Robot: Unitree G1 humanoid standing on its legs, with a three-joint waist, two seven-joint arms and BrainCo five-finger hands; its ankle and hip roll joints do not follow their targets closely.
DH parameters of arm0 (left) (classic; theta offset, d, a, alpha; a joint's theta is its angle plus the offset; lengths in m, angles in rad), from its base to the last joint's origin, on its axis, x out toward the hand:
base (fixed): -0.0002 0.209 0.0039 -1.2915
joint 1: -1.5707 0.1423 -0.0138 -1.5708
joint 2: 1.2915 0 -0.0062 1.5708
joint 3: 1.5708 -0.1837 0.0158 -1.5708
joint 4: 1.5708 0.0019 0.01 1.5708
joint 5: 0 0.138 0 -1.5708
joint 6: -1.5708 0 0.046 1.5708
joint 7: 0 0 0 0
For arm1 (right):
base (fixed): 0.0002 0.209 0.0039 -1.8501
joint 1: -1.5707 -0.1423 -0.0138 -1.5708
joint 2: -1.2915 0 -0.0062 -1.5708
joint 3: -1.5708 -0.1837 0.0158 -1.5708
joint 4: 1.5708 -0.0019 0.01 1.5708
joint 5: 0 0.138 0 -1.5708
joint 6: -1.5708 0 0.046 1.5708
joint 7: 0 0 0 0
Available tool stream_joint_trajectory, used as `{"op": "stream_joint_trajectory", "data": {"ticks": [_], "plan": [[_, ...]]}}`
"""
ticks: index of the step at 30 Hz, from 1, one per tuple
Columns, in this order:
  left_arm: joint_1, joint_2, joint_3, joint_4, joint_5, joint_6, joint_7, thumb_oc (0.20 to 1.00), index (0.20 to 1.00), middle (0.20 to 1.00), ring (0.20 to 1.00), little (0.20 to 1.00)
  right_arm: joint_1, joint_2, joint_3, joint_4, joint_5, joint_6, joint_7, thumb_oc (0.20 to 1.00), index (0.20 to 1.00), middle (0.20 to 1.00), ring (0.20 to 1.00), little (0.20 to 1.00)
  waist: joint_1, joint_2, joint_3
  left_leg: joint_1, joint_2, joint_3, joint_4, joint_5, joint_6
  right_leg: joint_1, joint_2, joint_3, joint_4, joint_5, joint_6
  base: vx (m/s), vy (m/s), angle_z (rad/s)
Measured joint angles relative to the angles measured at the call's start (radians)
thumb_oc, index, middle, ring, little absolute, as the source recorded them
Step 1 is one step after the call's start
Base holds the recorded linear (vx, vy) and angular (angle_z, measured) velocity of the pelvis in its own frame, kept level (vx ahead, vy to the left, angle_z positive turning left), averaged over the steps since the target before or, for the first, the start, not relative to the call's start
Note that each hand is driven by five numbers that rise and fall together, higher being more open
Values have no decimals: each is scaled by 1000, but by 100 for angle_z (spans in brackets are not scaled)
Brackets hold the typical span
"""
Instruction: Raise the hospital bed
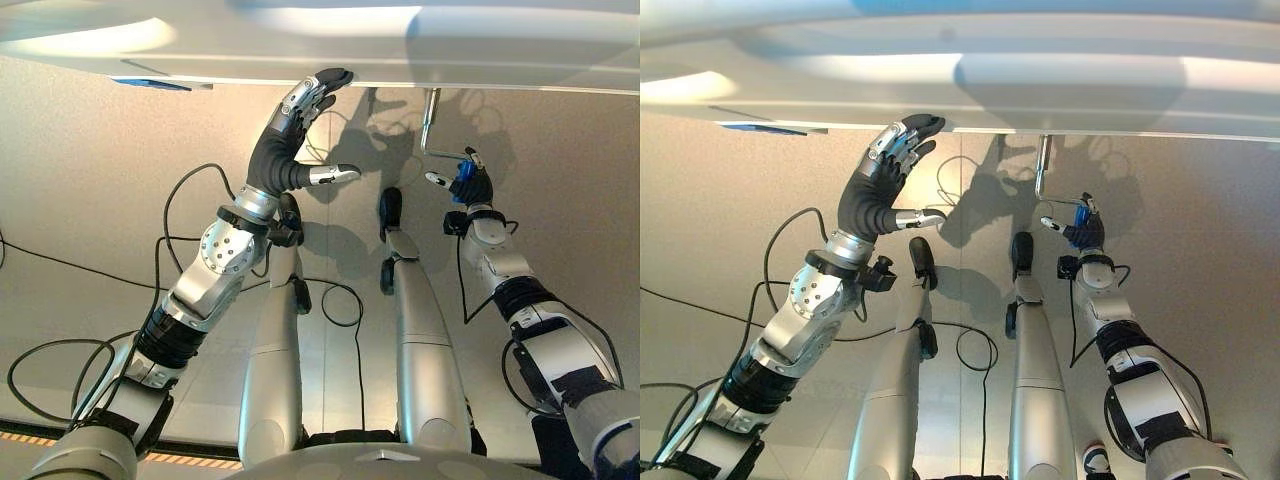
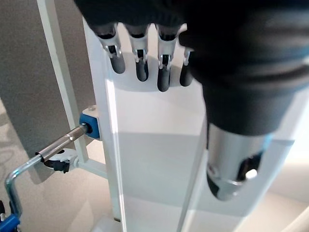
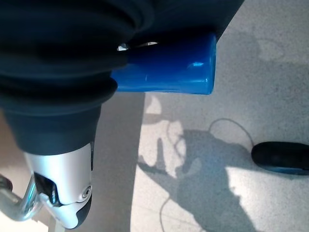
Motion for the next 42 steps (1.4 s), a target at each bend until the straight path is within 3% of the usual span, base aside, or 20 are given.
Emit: {"op": "stream_joint_trajectory", "data": {"ticks": [14,40,41,42], "plan": [[-15,-6,-1,0,-21,6,-2,1000,1000,1000,1000,1000,-100,-44,41,115,193,39,102,1000,1000,1000,1000,1000,16,0,0,-10,2,-3,0,0,0,-8,1,-2,-2,1,-2,0,0,0],[-36,-12,-1,0,-28,22,-5,1000,1000,1000,1000,1000,-161,-18,48,259,192,52,165,1000,1000,1000,1000,1000,20,1,0,-10,1,-4,4,0,0,-7,1,-3,-1,2,-2,0,0,0],[-37,-14,-1,0,-28,22,-5,1000,1000,1000,1000,1000,-161,-18,48,260,192,52,165,834,834,834,834,834,20,1,0,-10,1,-4,4,0,0,-7,1,-3,-1,2,-2,0,0,0],[-37,-15,-1,0,-28,23,-5,1000,1000,1000,1000,1000,-161,-17,48,260,192,52,165,482,482,482,482,482,21,1,0,-10,2,-4,5,0,0,-7,1,-3,-1,2,-2,0,0,0]]}}
